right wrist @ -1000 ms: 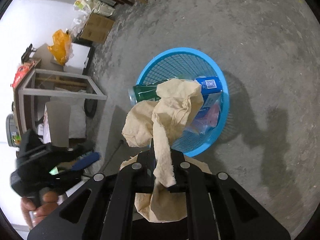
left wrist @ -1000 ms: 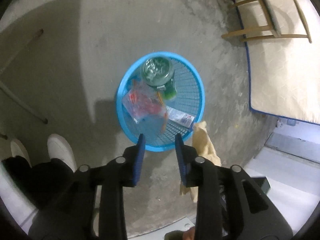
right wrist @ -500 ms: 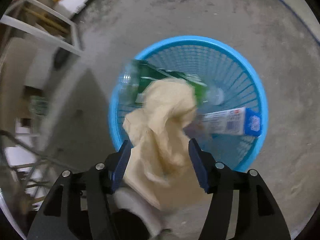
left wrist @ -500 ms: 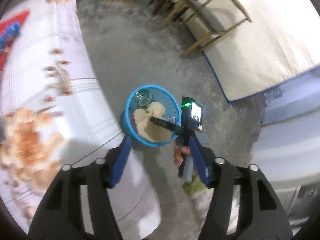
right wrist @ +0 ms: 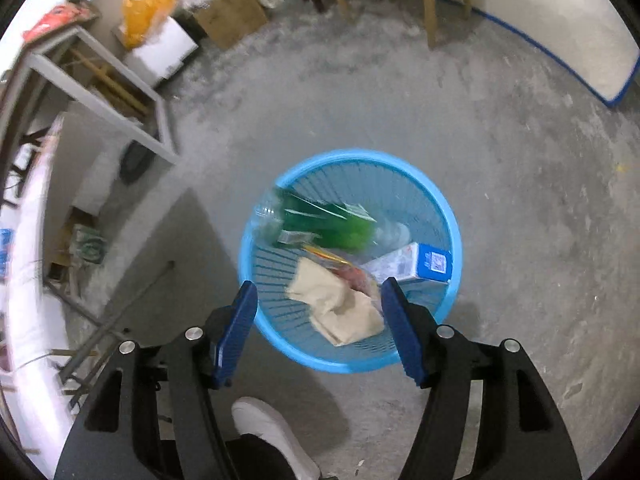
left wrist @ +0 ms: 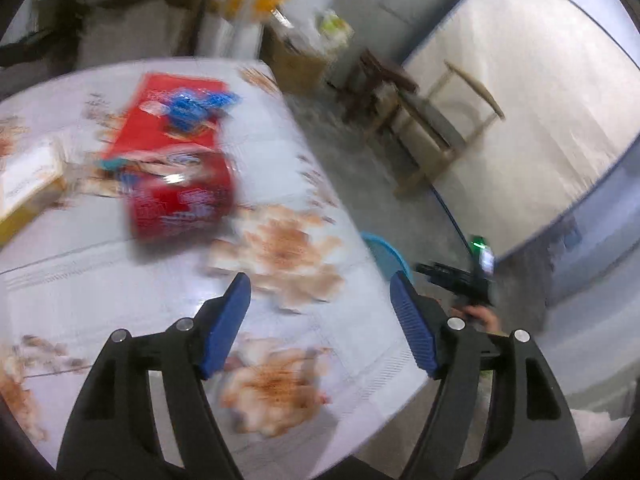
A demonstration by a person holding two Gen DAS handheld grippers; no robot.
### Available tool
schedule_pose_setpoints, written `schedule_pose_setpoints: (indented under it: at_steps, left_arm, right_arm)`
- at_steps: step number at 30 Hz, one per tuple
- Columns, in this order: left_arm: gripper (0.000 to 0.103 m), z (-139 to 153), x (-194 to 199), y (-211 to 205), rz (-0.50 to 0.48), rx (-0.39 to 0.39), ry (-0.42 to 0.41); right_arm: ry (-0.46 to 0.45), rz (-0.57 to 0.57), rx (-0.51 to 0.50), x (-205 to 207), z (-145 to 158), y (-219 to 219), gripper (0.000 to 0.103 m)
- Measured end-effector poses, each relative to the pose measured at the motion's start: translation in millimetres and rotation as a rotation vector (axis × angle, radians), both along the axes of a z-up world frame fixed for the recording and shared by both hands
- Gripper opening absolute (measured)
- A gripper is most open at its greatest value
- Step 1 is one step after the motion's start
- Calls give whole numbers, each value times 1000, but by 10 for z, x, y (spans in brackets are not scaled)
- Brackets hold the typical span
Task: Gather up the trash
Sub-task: 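Move both tools back to the table toward the red can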
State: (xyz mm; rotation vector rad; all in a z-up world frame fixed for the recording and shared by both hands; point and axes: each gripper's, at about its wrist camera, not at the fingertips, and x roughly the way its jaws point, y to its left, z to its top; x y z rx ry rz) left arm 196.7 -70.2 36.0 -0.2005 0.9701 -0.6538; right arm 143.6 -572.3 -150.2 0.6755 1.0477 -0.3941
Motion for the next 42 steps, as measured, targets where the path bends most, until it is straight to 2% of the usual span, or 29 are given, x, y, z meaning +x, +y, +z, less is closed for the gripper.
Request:
schedule_pose_setpoints:
  at_steps: [6,9,13,17,21,23,27,30,34,37,42]
  left_arm:
    - [69,-29,6,508,107,9,-93]
    - [69,-86,41,693,141,-12,-107]
    - [69,-171,70,839,178,-37,-115]
    - [69,-257,53,920,187,-75,-98]
    - [68,-340,6,1047,208,-97,-85]
    - [67,-369,12,1093,215,-106,-89]
    - [61,-352,83,1180,218,-177,-74]
    - [61,-295,239,1104,170,-248,-64]
    - [52,-445,549,851,147,-214,-1]
    - [46,-581,659,750,136,-216,46]
    - [45,-634,629,763,145,-228,51]
  right_arm:
    - [-173,110,36,113,883,481,72]
    - [-281,223,133,289,1303,907,76]
    - [-319,362,296,605,1492,1510,77]
    - [-275,489,395,932,1488,2160,77]
    - [-204,540,453,1194,1456,2654,78]
    - [-186,546,447,1306,1441,2837,78]
    - [-189,552,368,1439,1476,3070,78]
    - [-190,527,326,1586,1451,3117,78]
    - [-168,516,372,1769,1311,3177,77]
    - [-154,536,422,1814,1239,3255,69]
    - [-146,574,367,1729,1323,3385,67]
